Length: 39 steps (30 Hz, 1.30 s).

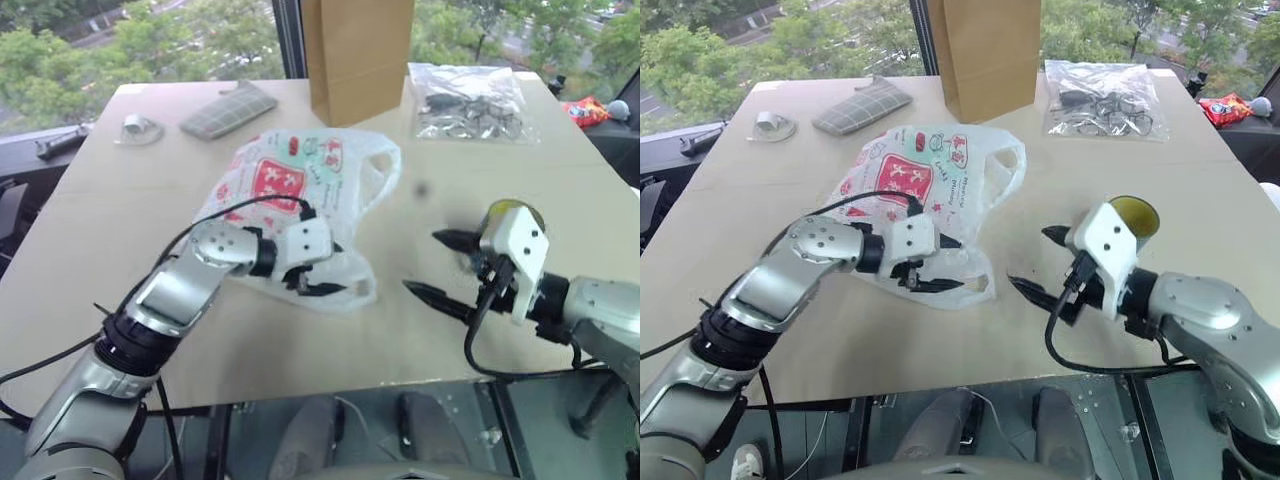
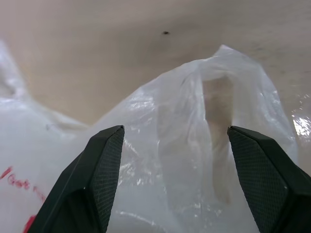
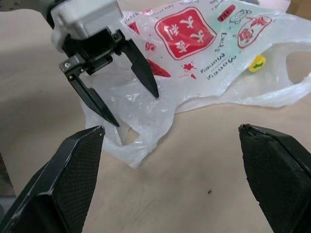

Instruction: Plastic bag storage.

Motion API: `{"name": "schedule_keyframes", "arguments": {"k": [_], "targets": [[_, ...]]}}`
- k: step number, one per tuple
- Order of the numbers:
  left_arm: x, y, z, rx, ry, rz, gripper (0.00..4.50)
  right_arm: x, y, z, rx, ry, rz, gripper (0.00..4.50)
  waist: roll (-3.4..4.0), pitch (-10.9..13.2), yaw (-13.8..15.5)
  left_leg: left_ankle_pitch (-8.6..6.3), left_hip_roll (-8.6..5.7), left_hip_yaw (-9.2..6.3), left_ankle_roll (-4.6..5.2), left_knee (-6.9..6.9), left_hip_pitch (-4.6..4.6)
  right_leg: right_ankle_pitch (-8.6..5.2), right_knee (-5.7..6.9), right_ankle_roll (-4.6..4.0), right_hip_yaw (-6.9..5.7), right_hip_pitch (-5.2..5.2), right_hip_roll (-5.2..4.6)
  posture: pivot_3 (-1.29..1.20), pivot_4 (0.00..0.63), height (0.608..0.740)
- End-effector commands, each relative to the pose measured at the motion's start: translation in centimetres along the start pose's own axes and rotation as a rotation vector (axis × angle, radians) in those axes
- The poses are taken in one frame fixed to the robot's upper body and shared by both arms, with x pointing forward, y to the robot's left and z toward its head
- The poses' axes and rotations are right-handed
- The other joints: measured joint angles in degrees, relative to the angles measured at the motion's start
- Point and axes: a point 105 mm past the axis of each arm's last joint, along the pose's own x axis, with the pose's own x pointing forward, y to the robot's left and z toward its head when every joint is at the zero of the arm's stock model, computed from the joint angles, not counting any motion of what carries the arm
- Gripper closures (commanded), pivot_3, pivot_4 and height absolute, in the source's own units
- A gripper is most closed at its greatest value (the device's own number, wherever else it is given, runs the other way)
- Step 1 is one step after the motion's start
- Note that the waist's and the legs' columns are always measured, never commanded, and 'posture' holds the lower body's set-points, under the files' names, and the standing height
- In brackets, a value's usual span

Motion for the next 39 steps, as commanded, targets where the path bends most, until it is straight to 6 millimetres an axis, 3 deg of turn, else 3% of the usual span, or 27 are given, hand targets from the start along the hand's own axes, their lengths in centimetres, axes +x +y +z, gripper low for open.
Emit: {"name": "schedule_keyframes", "arguments": {"k": [1, 4, 9, 14, 17, 20, 22, 23, 24, 28, 32, 39], "targets": [[0.4, 0.8, 0.0, 0.092, 0.032, 0.021, 1.00, -1.0, 0.1, 0.7, -0.040, -0.025, -0.056, 0.00, 0.00, 0.00, 0.09, -0.01, 0.01, 0.00, 0.01, -0.01, 0.01, 0.00, 0.00, 0.00, -0.01, 0.01, 0.01, 0.00, 0.150, 0.740], [2.0, 1.8, -0.4, 0.146, 0.074, 0.082, 1.00, -1.4, 0.1, 0.6, -0.036, -0.020, -0.095, 0.00, 0.00, -0.01, 0.52, -0.01, 0.01, -0.01, 0.02, -0.02, 0.04, -0.01, 0.00, 0.01, -0.02, 0.05, 0.02, 0.00, 0.150, 0.740], [4.4, 1.8, -0.5, 0.186, 0.076, 0.102, 1.00, -2.1, -0.1, 0.2, -0.029, -0.001, -0.141, 0.00, -0.01, -0.02, 0.98, 0.00, 0.01, 0.04, 0.03, 0.00, 0.03, 0.00, -0.05, 0.01, 0.02, 0.06, 0.03, 0.00, 0.150, 0.740], [5.5, 2.3, -1.2, 0.202, 0.093, 0.146, 1.00, -3.0, -0.6, 0.0, -0.013, 0.012, -0.209, 0.00, -0.04, -0.06, 1.17, -0.01, 0.01, 0.03, 0.03, 0.00, 0.08, 0.00, -0.05, 0.02, 0.00, 0.13, -0.01, 0.00, 0.150, 0.740], [5.4, 3.1, -0.8, 0.202, 0.057, 0.235, 1.73, -3.9, -1.4, -0.8, -0.002, 0.059, -0.296, 0.00, -0.03, -0.07, 1.20, -0.01, 0.02, -0.04, 0.04, 0.01, 0.25, -0.01, -0.19, 0.04, -0.08, 0.37, -0.01, 0.00, 0.150, 0.740], [3.7, 4.5, 0.9, 0.189, -0.069, 0.386, 2.93, -4.8, -1.8, -1.8, 0.034, 0.090, -0.376, 0.00, -0.03, -0.07, 1.07, -0.01, 0.04, -0.05, 0.04, 0.04, 0.23, -0.01, -0.23, 0.05, -0.09, 0.39, 0.00, 0.00, 0.150, 0.740], [1.2, 5.5, 2.9, 0.167, -0.190, 0.514, 3.61, -5.4, -1.4, -2.8, 0.117, 0.109, -0.396, 0.00, -0.04, -0.06, 1.03, -0.01, 0.10, -0.05, 0.04, 0.03, 0.22, -0.01, -0.23, 0.04, -0.07, 0.36, 0.03, 0.00, 0.150, 0.740], [0.5, 5.7, 3.3, 0.157, -0.219, 0.546, 4.25, -5.5, -1.1, -3.1, 0.147, 0.113, -0.395, 0.00, -0.04, -0.06, 1.06, -0.01, 0.13, -0.06, 0.03, 0.01, 0.15, -0.01, -0.25, 0.03, -0.07, 0.30, 0.04, 0.00, 0.150, 0.740], [-0.4, 5.8, 3.8, 0.157, -0.247, 0.581, 4.44, -5.7, -0.8, -3.4, 0.183, 0.118, -0.393, 0.00, -0.04, -0.06, 1.14, -0.01, 0.14, -0.07, 0.03, -0.01, 0.13, 0.00, -0.25, 0.02, -0.08, 0.29, 0.04, 0.00, 0.150, 0.740], [-5.0, 6.0, 5.5, 0.222, -0.360, 0.763, 4.44, -6.2, -1.2, -6.1, 0.352, 0.132, -0.532, 0.00, -0.08, -0.10, 1.09, -0.02, 0.16, -0.07, 0.03, -0.02, 0.15, 0.00, -0.37, 0.03, -0.10, 0.35, 0.04, 0.00, 0.150, 0.740], [-6.5, 5.8, 5.3, 0.219, -0.401, 0.847, 4.44, -6.0, -3.6, -7.8, 0.360, 0.147, -0.674, 0.00, -0.03, -0.13, 1.07, -0.01, 0.14, 0.05, 0.03, -0.02, 0.25, 0.02, -0.40, 0.06, 0.00, 0.41, 0.07, 0.00, 0.150, 0.740], [-8.6, 5.6, 4.4, 0.267, -0.372, 1.030, 4.44, -3.2, -5.6, -7.2, 0.410, 0.077, -0.792, 0.00, 0.00, -0.13, 0.94, -0.01, 0.19, 0.01, 0.02, -0.01, 0.33, 0.05, -0.47, 0.08, -0.07, 0.52, 0.17, 0.00, 0.150, 0.740]]}}
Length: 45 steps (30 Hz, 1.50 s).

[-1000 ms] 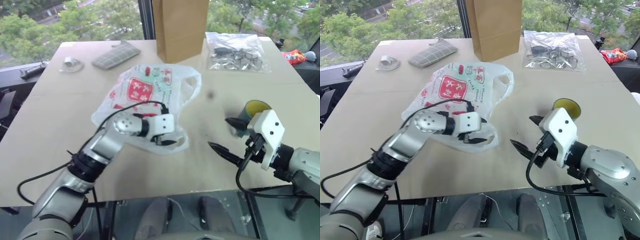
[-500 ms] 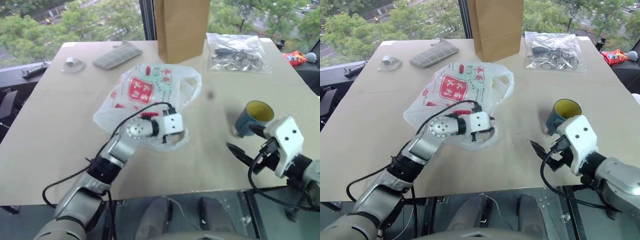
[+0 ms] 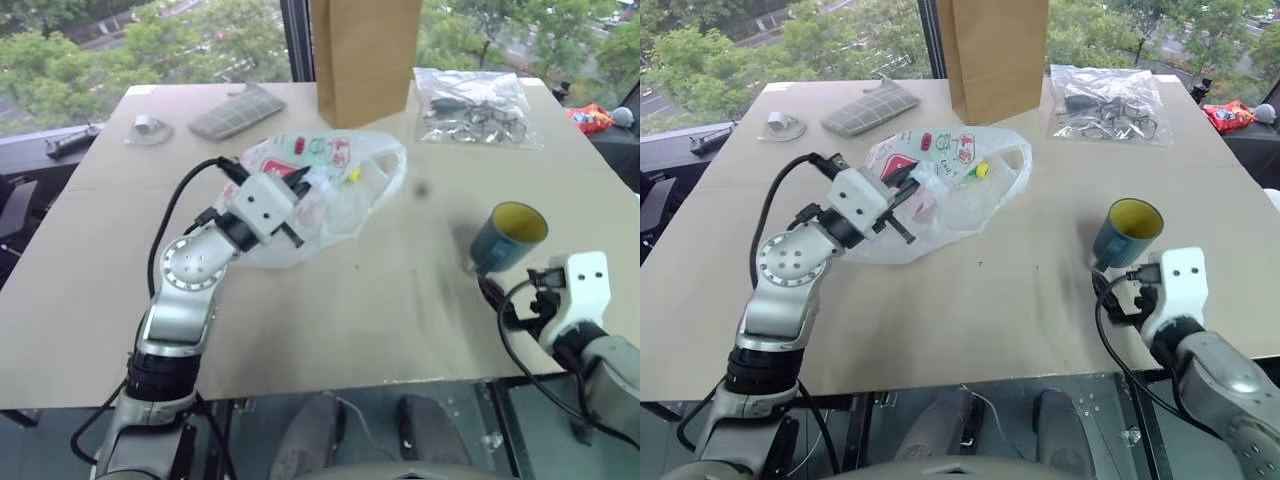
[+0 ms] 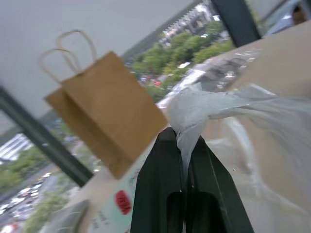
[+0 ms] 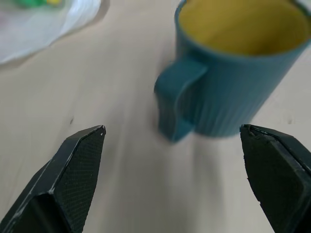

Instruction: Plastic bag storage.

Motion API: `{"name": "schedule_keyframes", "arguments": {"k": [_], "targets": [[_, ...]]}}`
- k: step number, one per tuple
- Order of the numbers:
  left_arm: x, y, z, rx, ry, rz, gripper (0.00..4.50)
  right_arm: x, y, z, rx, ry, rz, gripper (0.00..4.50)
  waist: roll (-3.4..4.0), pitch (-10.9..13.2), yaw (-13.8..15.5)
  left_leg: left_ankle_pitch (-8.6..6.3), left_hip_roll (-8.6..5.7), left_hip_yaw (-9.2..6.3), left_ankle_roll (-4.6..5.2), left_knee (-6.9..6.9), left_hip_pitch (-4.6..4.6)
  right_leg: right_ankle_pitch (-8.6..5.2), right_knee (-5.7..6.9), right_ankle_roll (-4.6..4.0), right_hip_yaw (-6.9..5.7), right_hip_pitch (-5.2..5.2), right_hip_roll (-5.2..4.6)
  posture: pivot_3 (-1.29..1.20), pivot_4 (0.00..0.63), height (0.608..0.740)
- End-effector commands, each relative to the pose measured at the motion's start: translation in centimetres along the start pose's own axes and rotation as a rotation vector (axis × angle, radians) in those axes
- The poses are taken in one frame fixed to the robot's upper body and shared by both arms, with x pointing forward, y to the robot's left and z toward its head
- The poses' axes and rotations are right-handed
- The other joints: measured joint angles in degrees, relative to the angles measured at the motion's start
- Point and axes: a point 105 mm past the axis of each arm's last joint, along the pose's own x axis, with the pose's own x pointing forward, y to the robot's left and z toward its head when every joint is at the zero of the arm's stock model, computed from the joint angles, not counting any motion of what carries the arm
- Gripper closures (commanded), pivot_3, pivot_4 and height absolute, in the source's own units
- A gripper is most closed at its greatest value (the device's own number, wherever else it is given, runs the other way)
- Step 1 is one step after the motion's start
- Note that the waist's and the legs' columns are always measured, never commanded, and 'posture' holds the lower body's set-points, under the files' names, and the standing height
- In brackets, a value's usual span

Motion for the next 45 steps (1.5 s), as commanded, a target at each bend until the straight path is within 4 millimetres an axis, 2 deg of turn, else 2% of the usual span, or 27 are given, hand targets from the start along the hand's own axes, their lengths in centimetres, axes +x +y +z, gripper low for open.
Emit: {"name": "schedule_keyframes", "arguments": {"k": [1, 5, 10, 18, 21, 22, 24, 26, 27, 28, 29, 32, 40, 45], "targets": [[-0.6, 1.2, 1.2, 0.073, -0.032, 0.067, 4.44, 1.3, 0.6, 0.4, 0.049, -0.016, -0.082, 0.00, 0.01, 0.00, -0.05, 0.00, 0.00, 0.00, -0.01, -0.04, 0.00, 0.00, -0.01, -0.01, 0.01, -0.01, 0.01, 0.00, 0.150, 0.740], [-0.7, 1.4, 1.0, 0.075, -0.022, 0.069, 4.44, 2.6, 0.6, 0.9, 0.106, -0.011, -0.196, 0.00, 0.02, 0.00, 0.09, 0.04, -0.01, -0.01, -0.07, -0.13, -0.03, 0.01, -0.07, -0.03, 0.01, -0.06, 0.00, 0.00, 0.150, 0.740], [-0.6, 1.0, 0.8, 0.064, -0.016, 0.044, 4.44, 3.1, -0.2, 1.6, 0.049, 0.014, -0.381, 0.00, 0.04, -0.01, 0.01, 0.07, -0.08, 0.01, -0.12, -0.25, -0.05, 0.01, -0.09, -0.04, 0.05, -0.16, -0.01, 0.00, 0.150, 0.740], [-0.8, 0.8, 0.7, 0.048, -0.020, 0.045, 4.44, 3.0, -1.0, 2.1, -0.030, 0.017, -0.464, 0.00, 0.07, -0.01, -0.19, 0.13, -0.08, 0.02, -0.22, -0.34, -0.05, 0.02, -0.09, -0.05, 0.05, -0.20, 0.00, 0.00, 0.150, 0.740], [-0.8, 0.9, 0.9, 0.042, -0.027, 0.050, 4.50, 3.1, -1.1, 2.0, -0.047, 0.021, -0.466, 0.68, 0.07, -0.01, -0.28, 0.07, -0.08, 0.03, -0.11, -0.34, -0.05, 0.02, -0.09, -0.04, 0.05, -0.20, 0.00, 0.00, 0.150, 0.740], [-0.7, 0.9, 1.0, 0.041, -0.029, 0.051, 4.50, 3.1, -1.1, 2.0, -0.047, 0.021, -0.466, 1.04, 0.07, -0.01, -0.27, 0.07, -0.08, 0.03, -0.11, -0.34, -0.05, 0.02, -0.08, -0.04, 0.05, -0.20, 0.00, 0.00, 0.150, 0.740], [-0.8, 1.1, 1.1, 0.036, -0.033, 0.057, 4.50, 3.1, -1.2, 2.1, -0.057, 0.018, -0.461, 2.10, 0.07, -0.01, -0.31, 0.07, -0.08, 0.02, -0.11, -0.34, -0.05, 0.02, -0.08, -0.04, 0.05, -0.20, 0.01, 0.00, 0.150, 0.740], [-0.8, 1.1, 1.2, 0.033, -0.034, 0.058, 4.50, 3.0, -1.1, 2.2, -0.067, 0.013, -0.452, 2.91, 0.07, -0.01, -0.40, 0.07, -0.08, 0.03, -0.11, -0.34, -0.05, 0.02, -0.08, -0.04, 0.05, -0.20, 0.01, 0.00, 0.150, 0.740], [-0.9, 1.1, 1.2, 0.032, -0.034, 0.059, 4.50, 3.0, -1.1, 2.2, -0.089, 0.011, -0.440, 3.51, 0.07, -0.01, -0.45, 0.07, -0.09, 0.03, -0.11, -0.34, -0.05, 0.02, -0.08, -0.04, 0.05, -0.20, 0.01, 0.00, 0.150, 0.740], [-0.9, 1.1, 1.2, 0.031, -0.035, 0.059, 4.50, 3.0, -1.0, 2.3, -0.104, 0.010, -0.431, 3.92, 0.07, -0.01, -0.47, 0.07, -0.08, 0.03, -0.11, -0.34, -0.05, 0.02, -0.08, -0.04, 0.05, -0.20, 0.01, 0.00, 0.150, 0.740], [-1.0, 1.1, 1.3, 0.030, -0.034, 0.060, 4.50, 2.9, -0.9, 2.5, -0.121, -0.002, -0.416, 4.08, 0.08, -0.01, -0.51, 0.07, -0.08, 0.02, -0.11, -0.34, -0.05, 0.02, -0.09, -0.04, 0.04, -0.20, 0.01, 0.00, 0.150, 0.740], [-1.2, 1.1, 1.2, 0.019, -0.026, 0.066, 4.50, 2.8, 1.7, 3.7, -0.198, -0.091, -0.205, 4.08, 0.10, 0.00, -0.73, 0.07, -0.12, 0.03, -0.11, -0.34, -0.05, 0.02, -0.10, -0.04, 0.05, -0.20, -0.02, 0.00, 0.150, 0.740], [-1.8, 1.5, 1.7, 0.010, -0.024, 0.076, 4.50, 3.2, 7.8, 5.9, -0.186, -0.205, 0.223, 4.08, 0.10, 0.00, -1.68, 0.03, -0.04, 0.02, -0.04, -0.36, -0.03, 0.02, -0.10, -0.03, 0.04, -0.19, 0.03, 0.00, 0.150, 0.740], [-2.6, 2.1, 2.8, 0.018, -0.058, 0.069, 4.50, 5.5, 13.3, 7.1, -0.129, -0.240, 0.522, 4.08, 0.10, 0.00, -1.89, 0.04, 0.00, 0.03, -0.06, -0.35, -0.03, 0.03, -0.10, -0.04, 0.03, -0.20, 0.06, 0.00, 0.150, 0.740]]}}
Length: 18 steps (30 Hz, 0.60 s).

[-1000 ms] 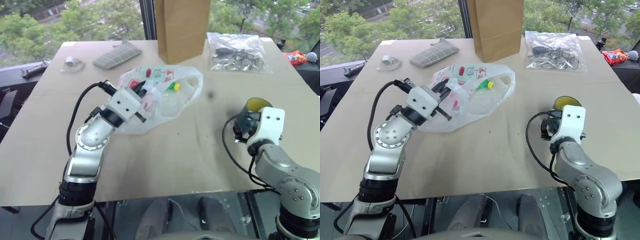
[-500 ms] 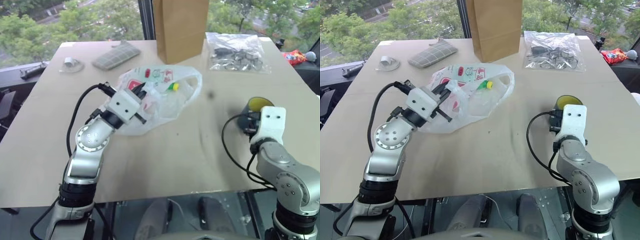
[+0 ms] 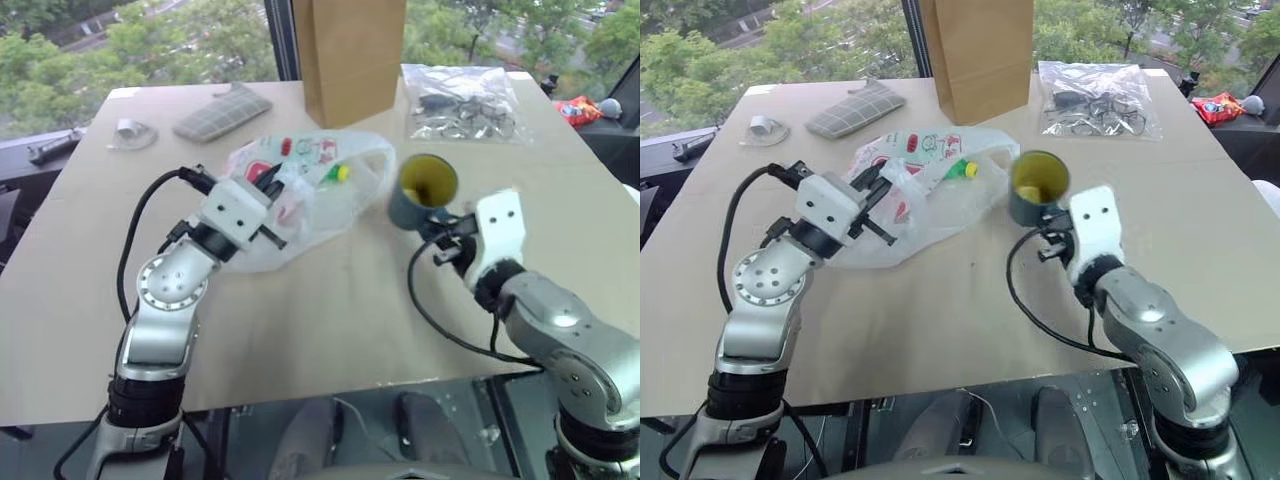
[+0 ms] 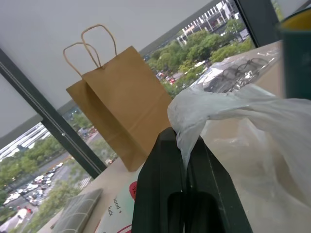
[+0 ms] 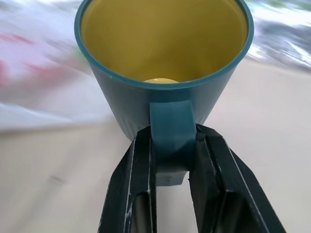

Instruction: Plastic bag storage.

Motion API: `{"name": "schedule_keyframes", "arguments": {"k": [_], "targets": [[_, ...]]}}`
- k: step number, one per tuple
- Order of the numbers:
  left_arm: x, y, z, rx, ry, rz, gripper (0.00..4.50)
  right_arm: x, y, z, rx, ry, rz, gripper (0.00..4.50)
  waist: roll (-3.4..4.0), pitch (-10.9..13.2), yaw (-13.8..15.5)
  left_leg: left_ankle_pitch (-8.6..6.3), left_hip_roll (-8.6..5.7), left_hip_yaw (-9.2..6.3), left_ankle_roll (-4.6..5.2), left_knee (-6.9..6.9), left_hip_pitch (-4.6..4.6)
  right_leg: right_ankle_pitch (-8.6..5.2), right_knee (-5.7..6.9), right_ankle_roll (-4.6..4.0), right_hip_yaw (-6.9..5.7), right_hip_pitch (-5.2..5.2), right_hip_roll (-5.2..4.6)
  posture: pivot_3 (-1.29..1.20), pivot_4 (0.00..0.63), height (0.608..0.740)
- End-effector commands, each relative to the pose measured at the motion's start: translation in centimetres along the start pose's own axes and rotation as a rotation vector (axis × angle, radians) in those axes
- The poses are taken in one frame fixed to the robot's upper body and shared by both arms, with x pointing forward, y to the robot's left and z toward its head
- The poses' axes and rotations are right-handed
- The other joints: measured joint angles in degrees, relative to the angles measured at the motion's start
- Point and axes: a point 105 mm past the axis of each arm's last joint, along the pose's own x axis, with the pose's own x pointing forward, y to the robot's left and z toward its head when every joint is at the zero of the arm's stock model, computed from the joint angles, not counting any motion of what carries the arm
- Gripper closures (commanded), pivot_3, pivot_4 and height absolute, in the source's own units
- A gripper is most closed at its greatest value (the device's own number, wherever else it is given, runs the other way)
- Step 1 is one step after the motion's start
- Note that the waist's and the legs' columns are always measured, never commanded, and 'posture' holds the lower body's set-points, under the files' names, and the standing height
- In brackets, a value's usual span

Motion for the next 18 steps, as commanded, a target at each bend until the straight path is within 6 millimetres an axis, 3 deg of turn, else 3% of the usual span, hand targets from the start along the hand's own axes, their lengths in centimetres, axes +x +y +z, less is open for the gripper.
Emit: {"name": "schedule_keyframes", "arguments": {"k": [1, 7, 9, 13, 18], "targets": [[-0.5, 1.2, 2.4, 0.050, -0.077, 0.020, 4.50, 2.5, 3.0, 1.6, 0.042, -0.092, 0.197, 4.08, 0.00, 0.00, 0.05, 0.00, 0.02, 0.00, -0.01, 0.00, 0.01, 0.00, 0.00, -0.01, 0.00, 0.00, 0.01, 0.00, 0.150, 0.740], [-0.8, 1.4, 4.4, 0.082, -0.138, 0.014, 4.50, 6.8, 6.9, 1.4, 0.174, -0.084, 0.447, 4.08, 0.00, 0.00, 0.21, 0.10, -0.05, -0.02, -0.18, -0.03, -0.01, 0.02, -0.03, -0.03, -0.01, 0.00, -0.04, 0.00, 0.150, 0.740], [-1.1, 1.3, 4.9, 0.094, -0.150, 0.011, 4.50, 7.3, 7.8, 1.3, 0.194, -0.072, 0.513, 4.08, 0.01, 0.01, 0.12, 0.10, -0.05, -0.03, -0.19, -0.06, -0.02, 0.03, -0.03, -0.05, 0.00, -0.03, -0.04, 0.00, 0.150, 0.740], [-1.4, 0.6, 5.3, 0.096, -0.158, -0.007, 4.50, 8.1, 9.1, 1.5, 0.262, -0.048, 0.611, 4.08, 0.01, 0.01, 0.13, 0.09, -0.03, -0.11, -0.22, -0.14, -0.02, 0.04, -0.02, -0.08, -0.05, -0.06, -0.01, 0.00, 0.150, 0.740], [-1.9, -1.2, 4.9, 0.027, -0.129, -0.085, 4.50, 11.0, 11.4, 1.9, 0.287, -0.018, 0.713, 4.08, 0.03, 0.02, -0.71, 0.10, 0.06, -0.02, -0.24, -0.17, -0.09, 0.13, 0.06, -0.21, 0.03, -0.30, 0.09, 0.00, 0.150, 0.740]]}}
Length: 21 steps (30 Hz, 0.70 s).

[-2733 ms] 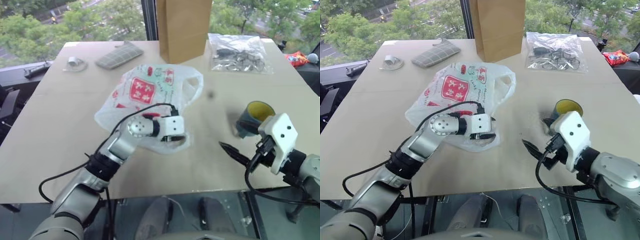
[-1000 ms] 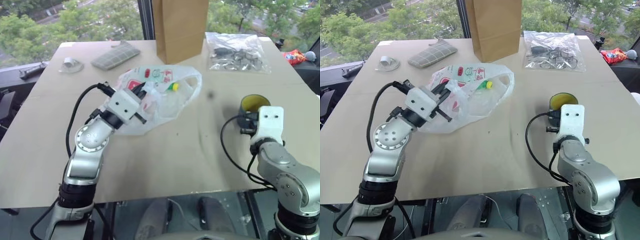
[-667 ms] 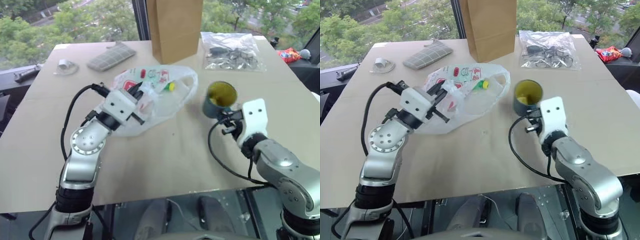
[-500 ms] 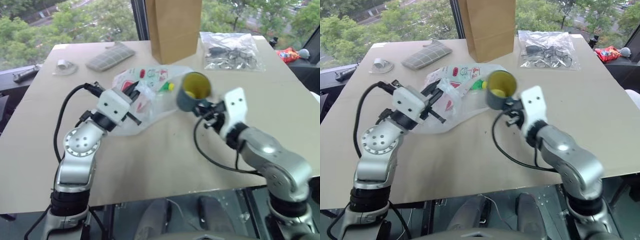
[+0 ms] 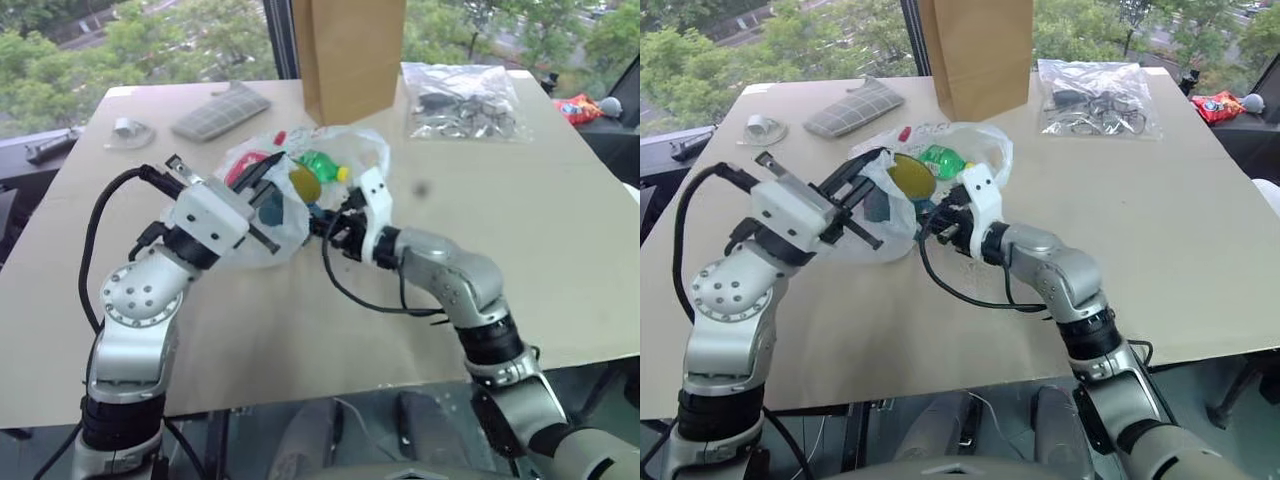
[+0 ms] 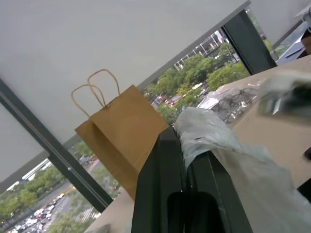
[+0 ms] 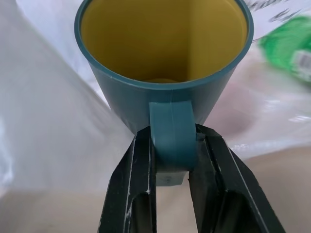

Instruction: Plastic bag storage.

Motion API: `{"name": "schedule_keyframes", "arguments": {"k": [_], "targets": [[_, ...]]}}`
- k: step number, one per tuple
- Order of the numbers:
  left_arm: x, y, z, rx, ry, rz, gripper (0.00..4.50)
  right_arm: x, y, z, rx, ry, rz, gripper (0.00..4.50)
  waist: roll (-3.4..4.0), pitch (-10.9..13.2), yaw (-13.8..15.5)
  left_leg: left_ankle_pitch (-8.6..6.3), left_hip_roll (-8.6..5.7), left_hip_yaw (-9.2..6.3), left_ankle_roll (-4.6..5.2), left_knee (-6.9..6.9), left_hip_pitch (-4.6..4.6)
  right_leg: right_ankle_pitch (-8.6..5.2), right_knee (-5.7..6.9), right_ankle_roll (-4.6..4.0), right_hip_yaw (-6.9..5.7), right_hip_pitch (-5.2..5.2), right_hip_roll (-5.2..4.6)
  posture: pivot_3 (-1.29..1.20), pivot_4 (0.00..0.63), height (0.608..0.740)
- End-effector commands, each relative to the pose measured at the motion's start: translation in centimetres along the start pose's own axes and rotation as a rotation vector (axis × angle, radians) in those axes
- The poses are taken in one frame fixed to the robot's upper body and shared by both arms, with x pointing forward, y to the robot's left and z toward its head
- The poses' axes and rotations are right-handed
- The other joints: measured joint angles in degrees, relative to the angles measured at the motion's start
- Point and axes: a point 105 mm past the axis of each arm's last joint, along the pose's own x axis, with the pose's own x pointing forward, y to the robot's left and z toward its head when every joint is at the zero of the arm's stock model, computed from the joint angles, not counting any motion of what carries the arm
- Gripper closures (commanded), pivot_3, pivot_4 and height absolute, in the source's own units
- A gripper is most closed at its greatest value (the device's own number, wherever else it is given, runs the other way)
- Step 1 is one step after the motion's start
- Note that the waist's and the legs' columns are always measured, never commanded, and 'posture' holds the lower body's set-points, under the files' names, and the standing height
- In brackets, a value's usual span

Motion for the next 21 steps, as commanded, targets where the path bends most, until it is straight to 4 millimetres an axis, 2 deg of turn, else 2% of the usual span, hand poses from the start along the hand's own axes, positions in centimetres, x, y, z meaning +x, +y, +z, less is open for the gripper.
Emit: {"name": "schedule_keyframes", "arguments": {"k": [1, 5, 9, 12, 14, 17, 18, 21], "targets": [[-0.3, -1.2, 1.0, -0.029, -0.024, -0.056, 4.50, 2.8, 1.2, 1.8, -0.006, -0.043, 0.101, 4.08, 0.00, 0.00, -0.55, 0.01, 0.03, 0.00, -0.02, -0.02, 0.00, 0.01, 0.01, -0.02, 0.01, -0.02, 0.03, 0.00, 0.150, 0.740], [-0.2, -1.8, 1.3, -0.051, -0.026, -0.069, 4.50, 6.1, 1.4, 1.7, 0.013, -0.018, 0.119, 4.08, 0.01, 0.01, -0.79, 0.03, 0.10, 0.04, -0.09, -0.07, 0.00, 0.05, 0.07, -0.09, 0.07, -0.13, 0.13, 0.00, 0.150, 0.740], [-0.1, -1.8, 1.3, -0.051, -0.021, -0.053, 4.50, 7.4, 1.4, -0.1, -0.104, 0.058, 0.151, 4.08, 0.03, 0.02, -0.79, 0.02, 0.07, 0.05, -0.11, -0.06, -0.02, 0.05, 0.04, -0.09, 0.06, -0.12, 0.12, 0.00, 0.150, 0.740], [0.0, -1.2, 1.1, -0.064, -0.009, -0.005, 4.50, 7.0, 0.9, -0.3, -0.168, 0.066, 0.164, 2.54, 0.04, 0.03, -0.87, 0.01, 0.09, 0.05, -0.14, -0.12, -0.03, 0.04, 0.02, -0.09, 0.08, -0.17, 0.14, 0.00, 0.150, 0.740], [0.1, -0.9, 0.8, -0.076, 0.001, 0.023, 4.50, 6.2, -0.1, -0.6, -0.294, 0.087, 0.124, 1.81, 0.05, 0.03, -0.82, 0.01, 0.11, 0.05, -0.15, -0.13, -0.03, 0.04, 0.02, -0.09, 0.08, -0.19, 0.15, 0.00, 0.150, 0.740], [0.1, 0.0, -0.1, -0.102, 0.025, 0.080, 4.50, 4.5, -1.2, 0.1, -0.359, 0.054, 0.068, 0.22, 0.04, 0.03, -0.76, 0.01, 0.11, 0.05, -0.16, -0.12, -0.05, 0.04, 0.02, -0.09, 0.08, -0.18, 0.14, 0.00, 0.150, 0.740], [0.1, 0.1, -0.3, -0.104, 0.027, 0.088, 4.50, 3.7, -1.6, 0.6, -0.379, 0.036, 0.044, 0.05, 0.04, 0.03, -0.77, 0.01, 0.10, 0.05, -0.16, -0.11, -0.05, 0.04, 0.02, -0.09, 0.09, -0.18, 0.14, 0.00, 0.150, 0.740], [0.4, 0.6, -0.8, -0.117, 0.031, 0.125, 4.50, 0.7, -2.5, 2.6, -0.425, -0.034, -0.059, 0.05, 0.04, 0.03, -0.65, 0.02, 0.15, 0.01, -0.19, -0.11, -0.05, 0.04, 0.06, -0.09, 0.06, -0.19, 0.17, 0.00, 0.150, 0.740]]}}
